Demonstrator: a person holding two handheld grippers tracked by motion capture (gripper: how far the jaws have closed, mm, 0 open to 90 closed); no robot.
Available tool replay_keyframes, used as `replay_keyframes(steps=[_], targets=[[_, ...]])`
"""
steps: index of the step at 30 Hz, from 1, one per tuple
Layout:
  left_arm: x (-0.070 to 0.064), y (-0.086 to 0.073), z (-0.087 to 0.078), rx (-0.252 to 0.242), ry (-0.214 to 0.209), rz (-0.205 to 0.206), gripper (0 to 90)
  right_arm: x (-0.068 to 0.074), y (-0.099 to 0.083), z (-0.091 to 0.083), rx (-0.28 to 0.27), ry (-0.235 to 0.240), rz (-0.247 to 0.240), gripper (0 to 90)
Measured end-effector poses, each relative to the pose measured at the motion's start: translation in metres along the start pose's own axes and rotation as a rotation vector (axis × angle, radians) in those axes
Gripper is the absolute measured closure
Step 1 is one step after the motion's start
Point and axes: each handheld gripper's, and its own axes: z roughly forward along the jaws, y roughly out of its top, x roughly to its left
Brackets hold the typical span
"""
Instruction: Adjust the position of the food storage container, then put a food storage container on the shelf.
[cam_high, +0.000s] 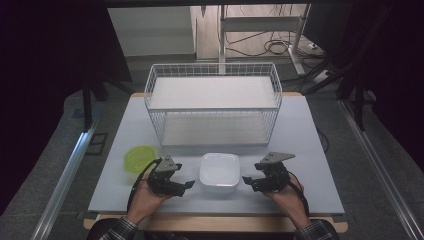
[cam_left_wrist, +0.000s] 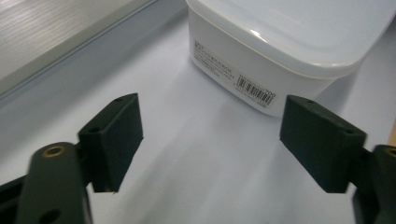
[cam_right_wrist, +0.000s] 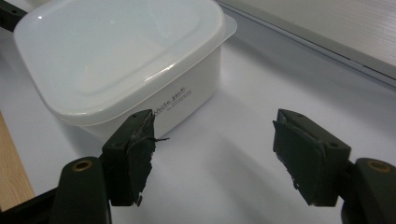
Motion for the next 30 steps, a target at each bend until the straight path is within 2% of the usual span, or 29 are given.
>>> replay_keyframes(steps=[5,8,11,15,24,27,30], targets=[[0.001,0.002,-0.001,-0.007,-0.006,-0.012,14.2,-0.002,0.001,-0.003,-0.019,-0.009,0.026,27.0],[0.002,0.003,-0.003,-0.023,-0.029,-0.025,12.2,-0.003,0.002,-0.005,-0.029,-0.003,0.061,27.0],[0.003,0.005,-0.003,-0.045,-0.046,-0.029,10.4,-0.001,0.005,-0.009,-0.050,-0.011,0.066,27.5],[0.001,0.010,-0.001,-0.054,-0.042,-0.005,7.5,0.001,0.008,-0.012,-0.049,-0.008,0.081,27.9],[0.002,0.034,0.002,-0.067,-0.061,-0.009,6.6,0.008,0.019,-0.007,-0.052,0.060,0.090,23.4],[0.004,0.039,0.009,-0.056,-0.065,-0.017,7.2,0.010,0.022,-0.003,-0.049,0.080,0.095,22.7],[0.005,0.044,0.018,-0.038,-0.088,-0.009,8.4,0.009,0.026,0.002,-0.038,0.096,0.096,22.6]])
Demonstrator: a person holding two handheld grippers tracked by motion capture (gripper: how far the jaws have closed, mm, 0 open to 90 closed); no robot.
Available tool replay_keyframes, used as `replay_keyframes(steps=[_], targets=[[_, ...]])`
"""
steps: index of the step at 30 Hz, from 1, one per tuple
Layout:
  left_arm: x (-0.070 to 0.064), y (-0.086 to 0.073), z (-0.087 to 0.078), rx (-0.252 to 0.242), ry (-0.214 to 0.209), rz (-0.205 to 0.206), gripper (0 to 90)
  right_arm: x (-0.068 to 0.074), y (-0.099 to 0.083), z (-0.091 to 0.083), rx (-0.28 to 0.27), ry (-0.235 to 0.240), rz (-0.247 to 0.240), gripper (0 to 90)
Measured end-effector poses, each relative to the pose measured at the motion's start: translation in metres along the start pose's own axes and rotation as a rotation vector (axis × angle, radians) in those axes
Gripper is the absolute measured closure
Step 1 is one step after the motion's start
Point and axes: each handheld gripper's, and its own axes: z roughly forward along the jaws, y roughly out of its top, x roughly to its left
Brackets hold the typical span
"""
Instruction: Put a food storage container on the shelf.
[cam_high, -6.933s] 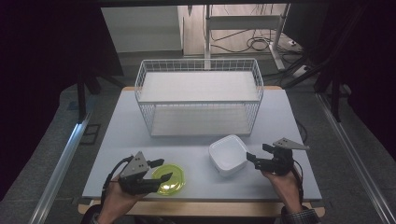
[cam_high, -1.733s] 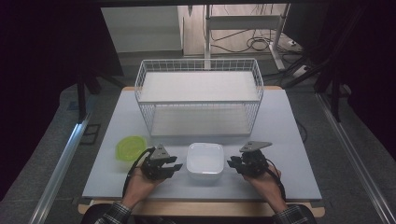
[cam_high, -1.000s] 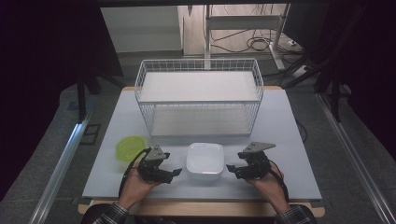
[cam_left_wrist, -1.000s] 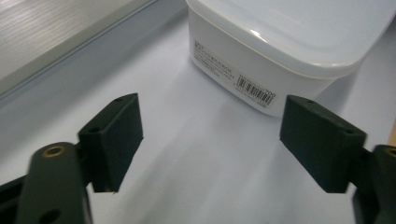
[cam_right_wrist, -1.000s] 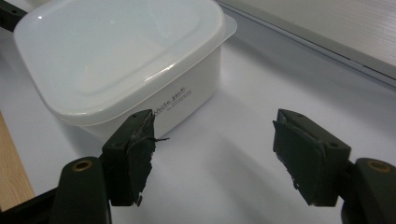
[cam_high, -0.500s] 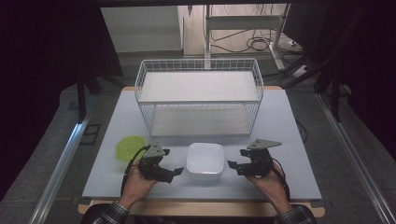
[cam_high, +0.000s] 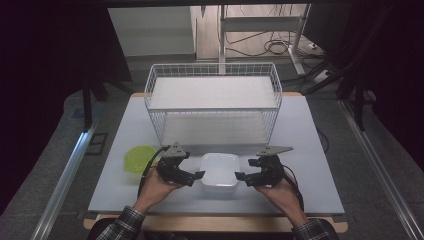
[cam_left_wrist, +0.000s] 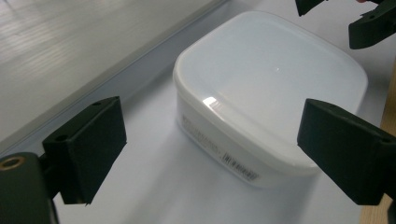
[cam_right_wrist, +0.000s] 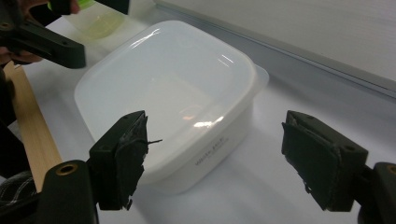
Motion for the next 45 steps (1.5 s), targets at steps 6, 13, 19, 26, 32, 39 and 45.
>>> replay_keyframes(steps=[6,13,19,26,32,39,45], targets=[[-0.001,0.004,0.015,0.035,-0.055,-0.025,10.1,0.001,0.007,0.016,0.042,0.029,-0.013,22.6],[-0.003,0.002,0.019,0.046,-0.143,-0.059,12.8,0.003,0.005,0.024,0.072,0.081,0.048,22.3],[-0.008,-0.001,0.016,0.079,-0.167,-0.094,14.5,0.008,0.004,0.020,0.101,0.081,0.068,26.2],[-0.016,0.000,0.007,0.100,-0.124,-0.133,24.1,0.014,0.001,0.007,0.068,0.038,0.066,47.8],[-0.015,-0.006,-0.010,0.037,-0.108,-0.211,57.7,0.011,-0.001,-0.002,0.048,0.056,0.177,63.6],[-0.016,-0.005,-0.018,-0.026,-0.053,-0.234,74.1,0.013,-0.003,-0.008,-0.039,0.026,0.200,77.3],[-0.018,-0.005,-0.016,-0.035,-0.007,-0.226,78.3,0.018,-0.003,-0.007,-0.068,-0.031,0.150,78.8]])
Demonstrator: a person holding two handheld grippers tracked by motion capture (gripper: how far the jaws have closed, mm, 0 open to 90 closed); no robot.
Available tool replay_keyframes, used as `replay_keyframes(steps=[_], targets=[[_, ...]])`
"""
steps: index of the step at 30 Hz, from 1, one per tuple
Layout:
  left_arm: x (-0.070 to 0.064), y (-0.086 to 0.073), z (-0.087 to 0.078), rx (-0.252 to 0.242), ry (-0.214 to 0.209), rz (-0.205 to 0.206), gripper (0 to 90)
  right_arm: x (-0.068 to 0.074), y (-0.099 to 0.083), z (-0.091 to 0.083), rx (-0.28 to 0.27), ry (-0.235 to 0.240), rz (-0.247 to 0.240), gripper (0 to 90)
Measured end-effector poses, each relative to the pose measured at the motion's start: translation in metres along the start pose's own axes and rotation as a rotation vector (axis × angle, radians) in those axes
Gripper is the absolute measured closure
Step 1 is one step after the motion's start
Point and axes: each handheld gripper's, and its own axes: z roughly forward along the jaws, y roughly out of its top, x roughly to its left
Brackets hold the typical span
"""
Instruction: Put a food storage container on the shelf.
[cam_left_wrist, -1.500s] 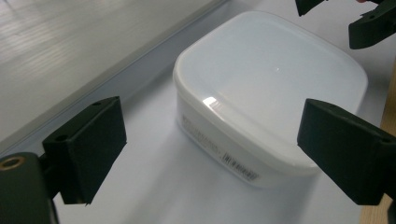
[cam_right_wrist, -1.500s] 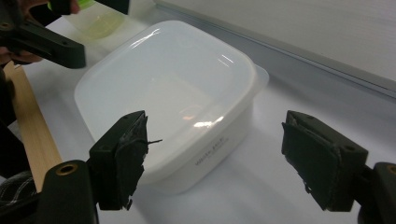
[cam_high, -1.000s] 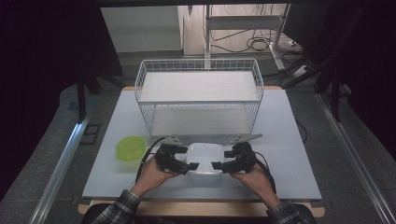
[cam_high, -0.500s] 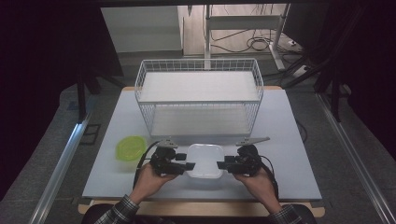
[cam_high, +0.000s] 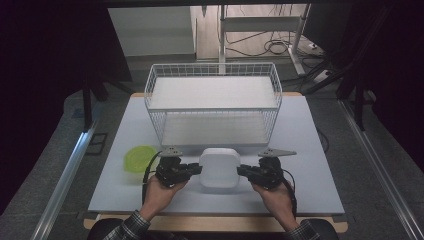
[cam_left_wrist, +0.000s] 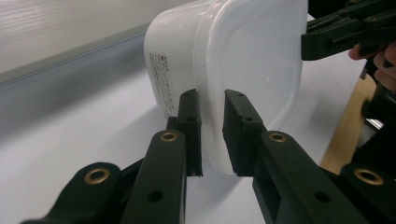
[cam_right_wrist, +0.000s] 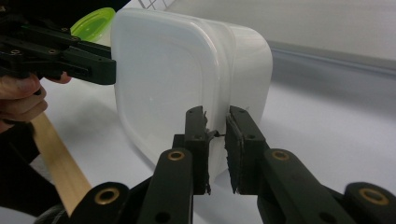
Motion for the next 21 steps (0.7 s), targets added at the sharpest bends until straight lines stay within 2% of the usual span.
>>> replay_keyframes(steps=[3,7,10,14,21], targets=[[-0.002,0.001,-0.001,-0.007,0.019,0.016,78.4,0.002,0.001,0.001,-0.005,-0.016,-0.025,78.8],[-0.004,0.004,-0.006,-0.030,0.026,0.030,78.4,0.004,0.005,-0.003,-0.027,-0.011,-0.050,78.6],[-0.006,0.008,-0.009,-0.043,0.024,0.042,78.7,0.005,0.009,-0.007,-0.050,-0.015,-0.090,78.6],[-0.007,0.016,-0.015,-0.062,0.022,0.059,78.9,0.006,0.016,-0.012,-0.083,-0.007,-0.115,78.7],[-0.009,0.029,-0.025,-0.090,0.040,0.073,79.0,0.008,0.031,-0.017,-0.106,0.000,-0.139,78.6]])
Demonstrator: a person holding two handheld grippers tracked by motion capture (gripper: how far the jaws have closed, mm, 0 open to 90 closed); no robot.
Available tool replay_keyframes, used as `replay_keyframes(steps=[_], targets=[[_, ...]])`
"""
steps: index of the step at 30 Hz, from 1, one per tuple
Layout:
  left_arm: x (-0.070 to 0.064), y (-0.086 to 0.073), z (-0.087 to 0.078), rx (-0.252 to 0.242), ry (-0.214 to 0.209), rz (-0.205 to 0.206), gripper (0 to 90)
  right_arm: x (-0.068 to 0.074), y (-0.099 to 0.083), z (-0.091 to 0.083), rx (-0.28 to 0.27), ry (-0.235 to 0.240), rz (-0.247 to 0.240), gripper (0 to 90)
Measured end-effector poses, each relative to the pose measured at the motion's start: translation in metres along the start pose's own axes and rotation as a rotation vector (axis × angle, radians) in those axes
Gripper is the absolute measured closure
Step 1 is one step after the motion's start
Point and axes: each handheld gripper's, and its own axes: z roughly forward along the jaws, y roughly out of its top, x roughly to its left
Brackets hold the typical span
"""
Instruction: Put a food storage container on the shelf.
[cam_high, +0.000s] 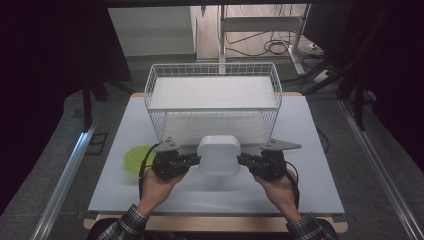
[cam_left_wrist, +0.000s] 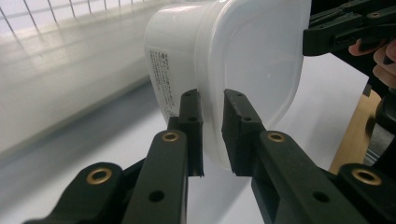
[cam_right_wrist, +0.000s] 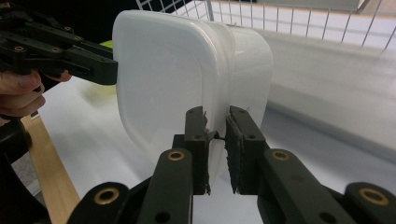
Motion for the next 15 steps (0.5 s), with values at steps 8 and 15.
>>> replay_keyframes(steps=[8,15], targets=[[0.002,0.022,-0.014,-0.039,0.019,0.021,79.0,0.000,0.025,-0.003,-0.035,0.012,-0.015,78.7],[0.002,0.045,-0.028,-0.079,0.035,0.047,79.1,0.003,0.049,-0.009,-0.076,0.015,-0.039,78.6]])
